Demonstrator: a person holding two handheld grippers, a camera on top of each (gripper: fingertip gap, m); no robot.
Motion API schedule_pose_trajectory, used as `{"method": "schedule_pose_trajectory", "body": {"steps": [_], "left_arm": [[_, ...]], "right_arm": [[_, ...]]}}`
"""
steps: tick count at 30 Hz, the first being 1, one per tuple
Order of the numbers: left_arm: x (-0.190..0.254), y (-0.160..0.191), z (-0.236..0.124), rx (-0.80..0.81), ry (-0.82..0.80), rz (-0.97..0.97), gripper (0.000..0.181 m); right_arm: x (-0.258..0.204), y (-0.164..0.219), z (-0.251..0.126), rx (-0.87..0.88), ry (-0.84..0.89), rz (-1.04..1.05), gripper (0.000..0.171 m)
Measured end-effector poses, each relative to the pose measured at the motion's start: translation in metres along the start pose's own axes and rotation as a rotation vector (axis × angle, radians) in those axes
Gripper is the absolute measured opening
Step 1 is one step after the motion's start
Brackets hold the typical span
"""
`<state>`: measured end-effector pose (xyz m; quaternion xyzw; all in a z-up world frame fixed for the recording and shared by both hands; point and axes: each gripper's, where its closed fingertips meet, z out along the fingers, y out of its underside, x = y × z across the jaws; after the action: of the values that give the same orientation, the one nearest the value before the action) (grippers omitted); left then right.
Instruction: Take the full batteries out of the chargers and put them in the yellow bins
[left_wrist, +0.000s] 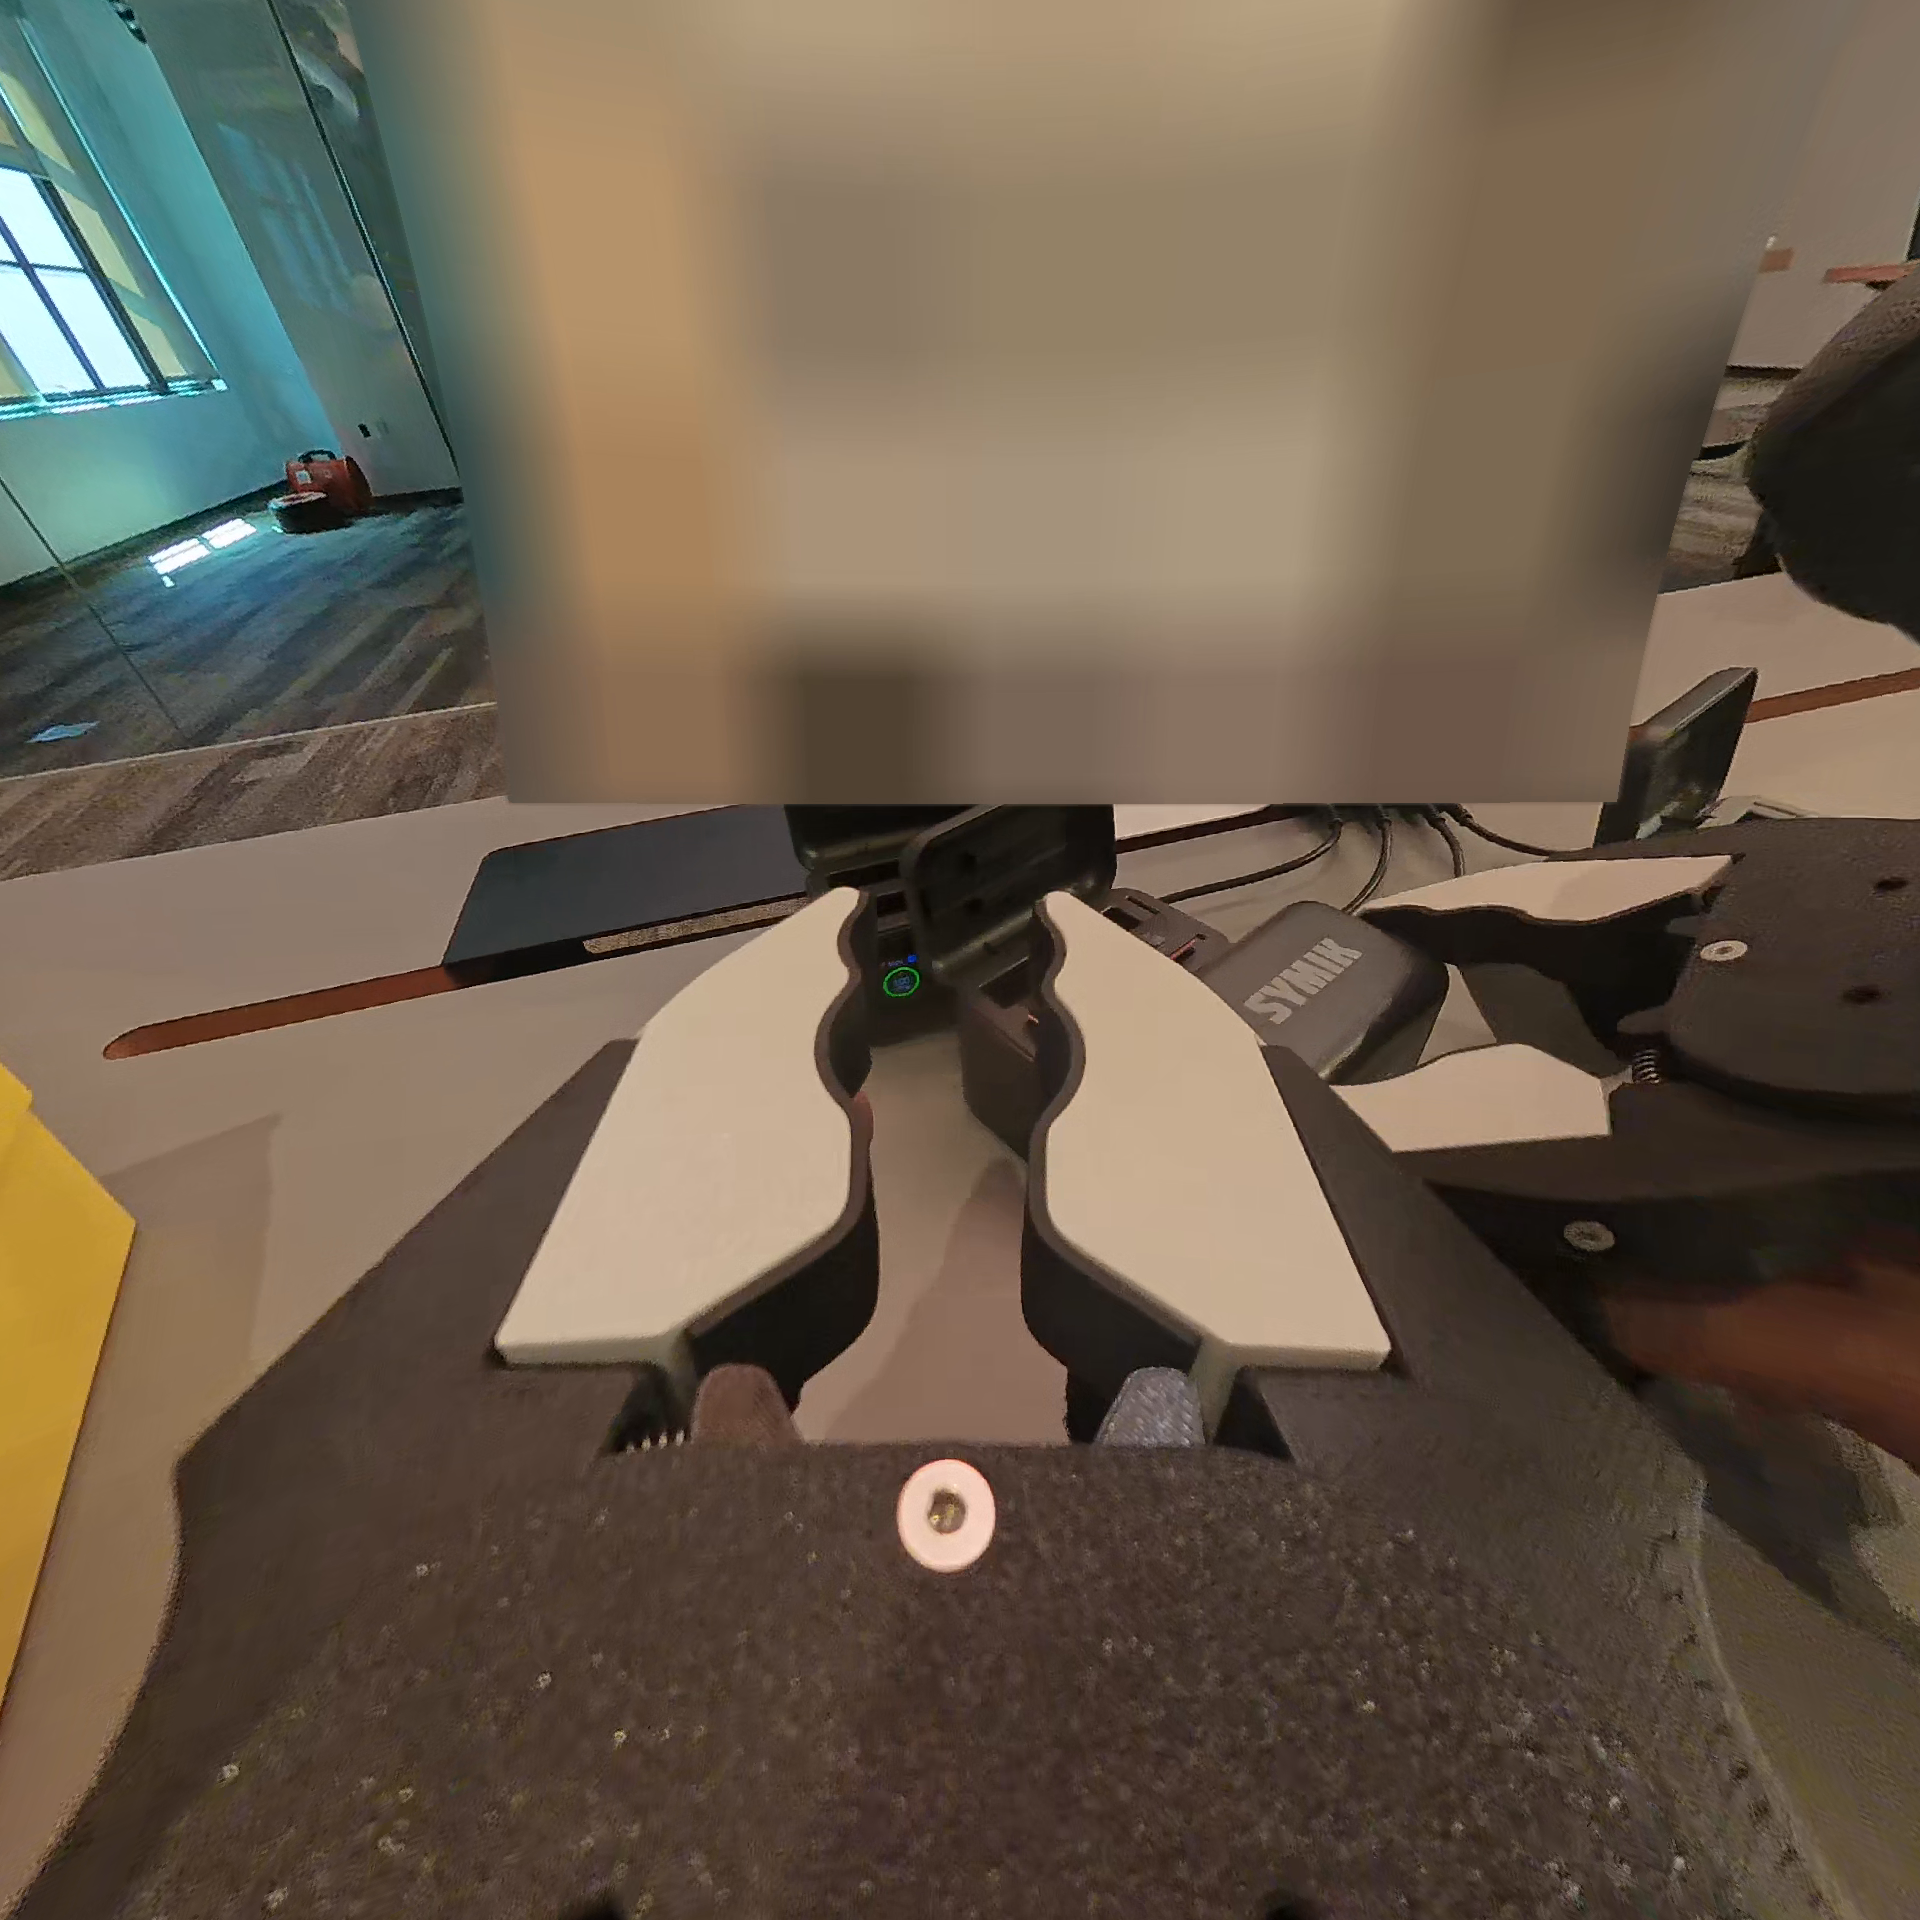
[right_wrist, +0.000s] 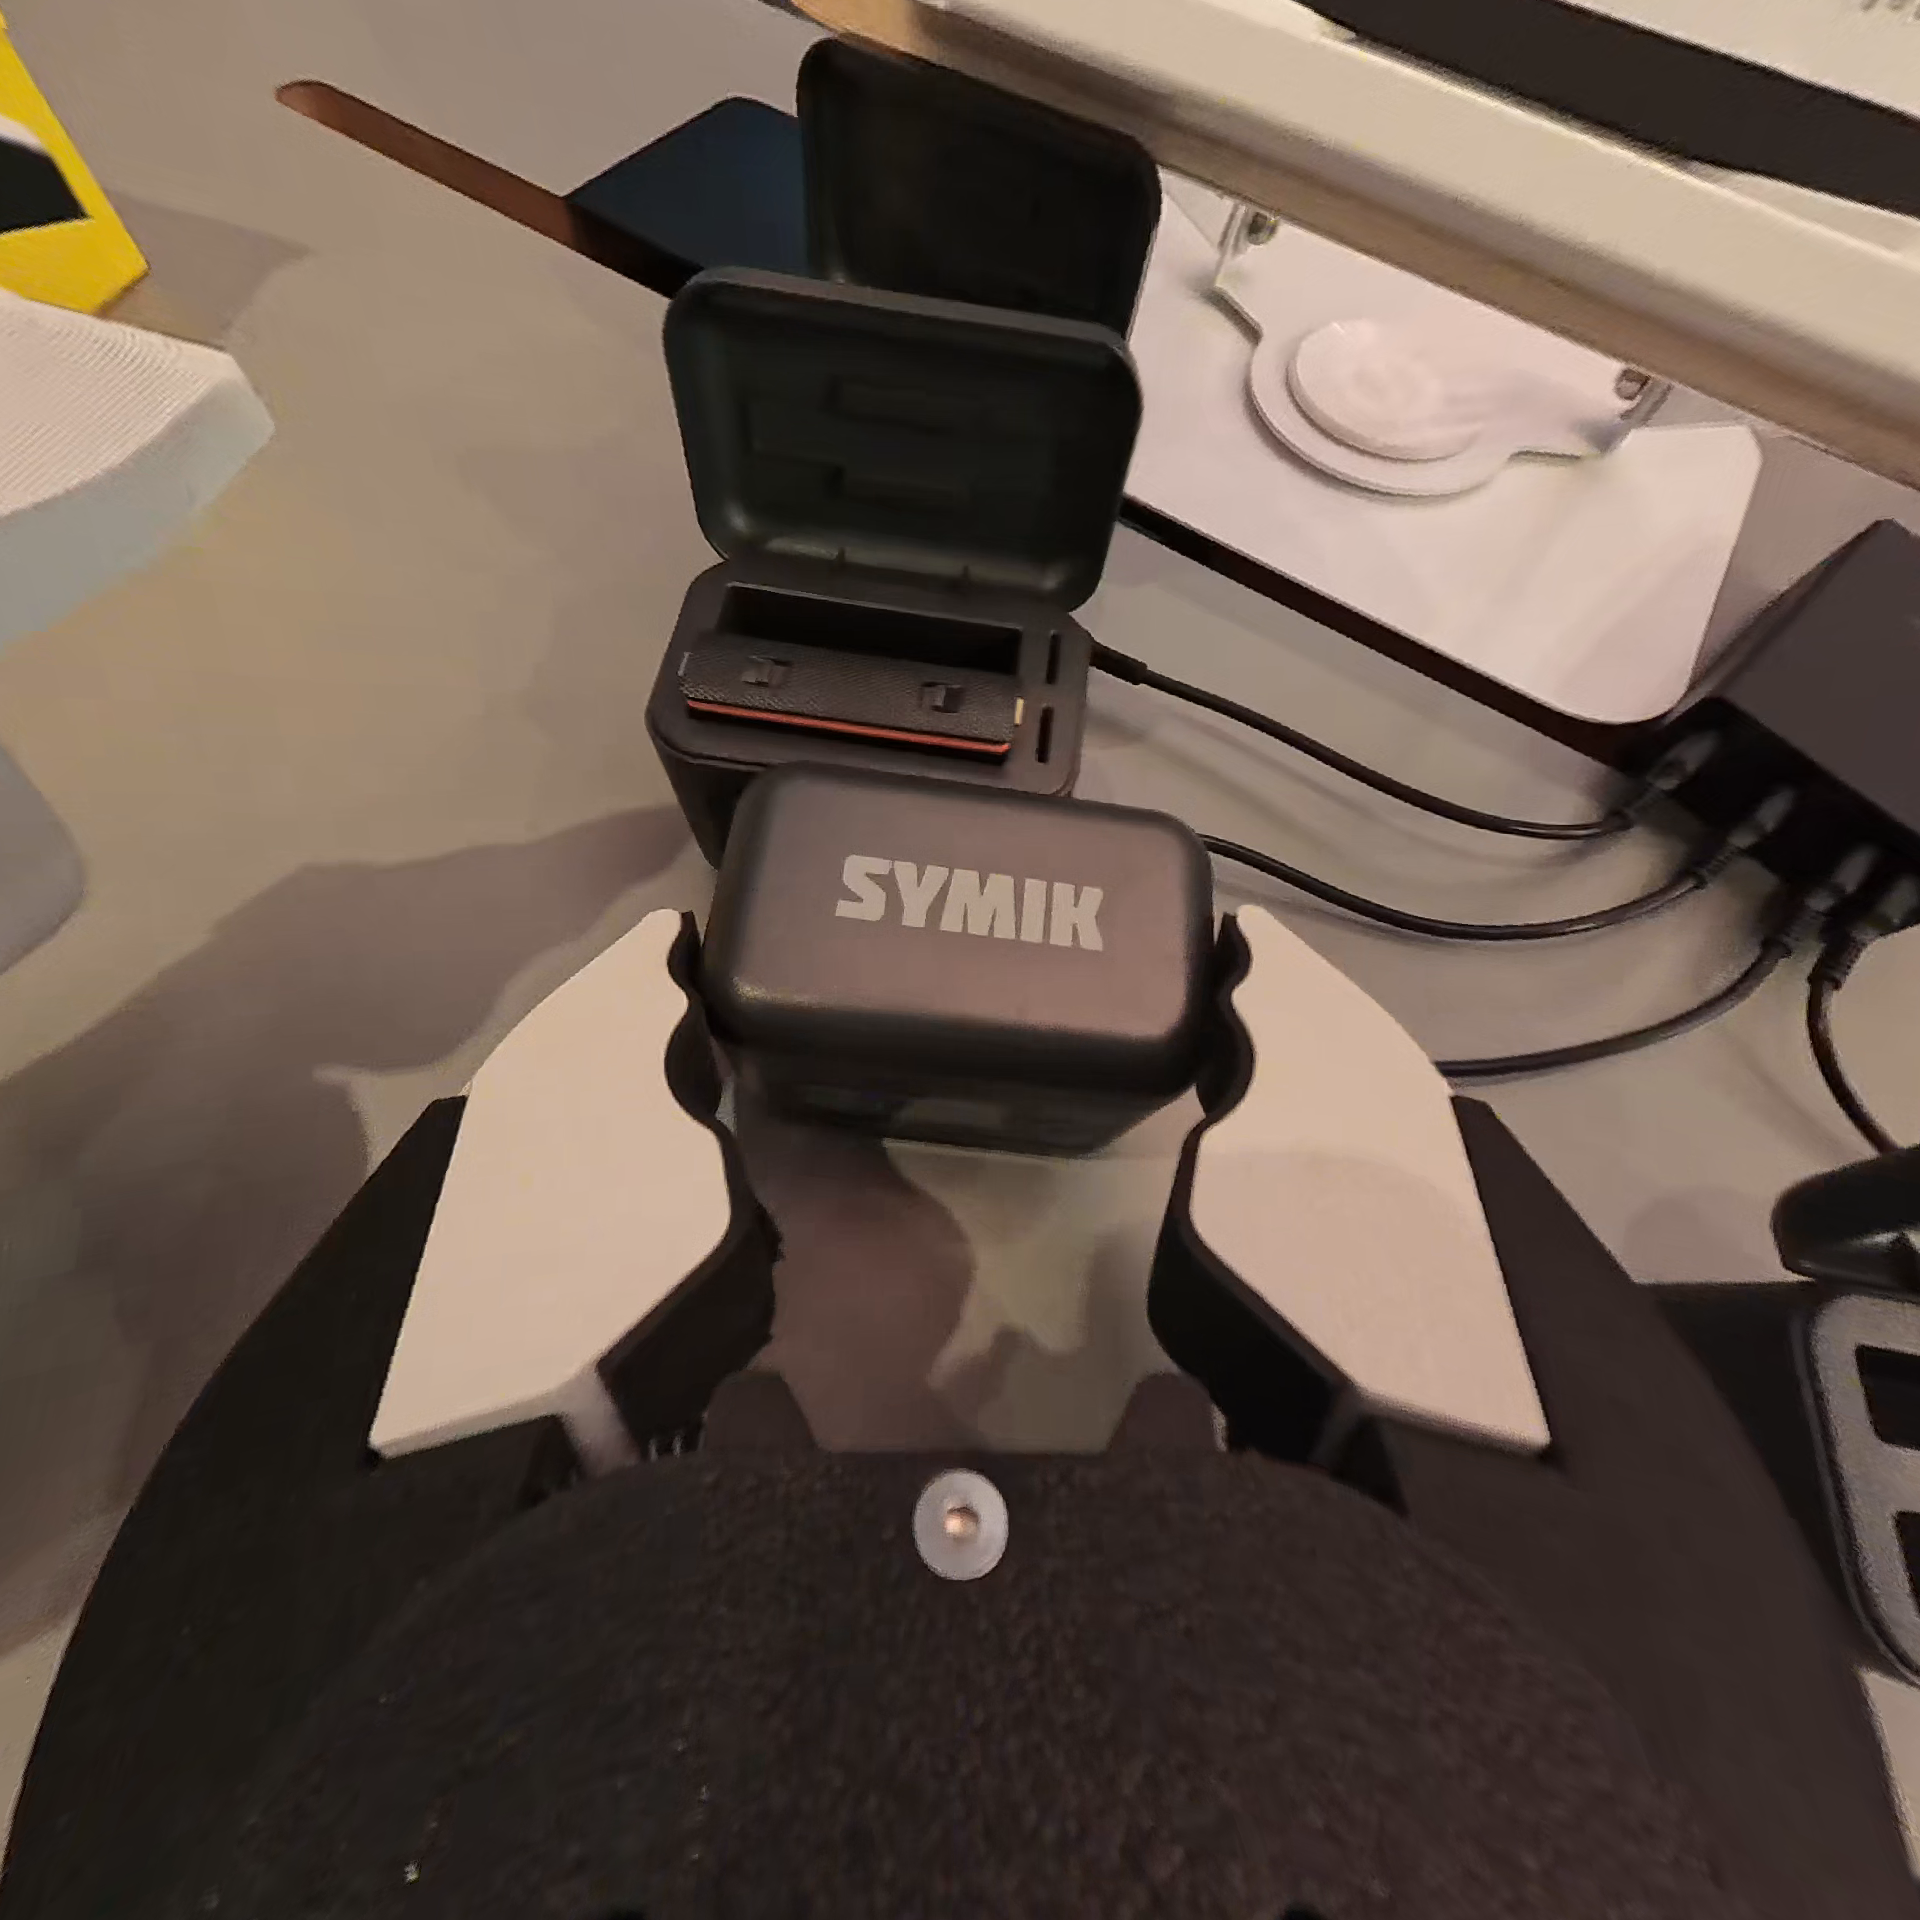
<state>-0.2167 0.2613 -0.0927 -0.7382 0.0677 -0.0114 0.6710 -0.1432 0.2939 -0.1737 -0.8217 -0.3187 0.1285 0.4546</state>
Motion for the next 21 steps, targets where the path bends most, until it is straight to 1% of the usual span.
{"method": "schedule_pose_trajectory", "body": {"steps": [6,14,21], "left_arm": [[0.008,0.003,0.002,-0.014,0.024,0.025,0.027],[0.018,0.007,0.003,-0.028,0.050,0.064,0.027],[0.017,0.012,0.004,-0.046,0.043,0.069,0.027]], "right_arm": [[0.016,0.007,-0.006,-0.033,0.030,-0.003,0.091],[0.056,0.015,-0.017,-0.036,0.090,0.052,0.091],[0.089,0.022,-0.024,-0.032,0.150,0.088,0.091]]}}
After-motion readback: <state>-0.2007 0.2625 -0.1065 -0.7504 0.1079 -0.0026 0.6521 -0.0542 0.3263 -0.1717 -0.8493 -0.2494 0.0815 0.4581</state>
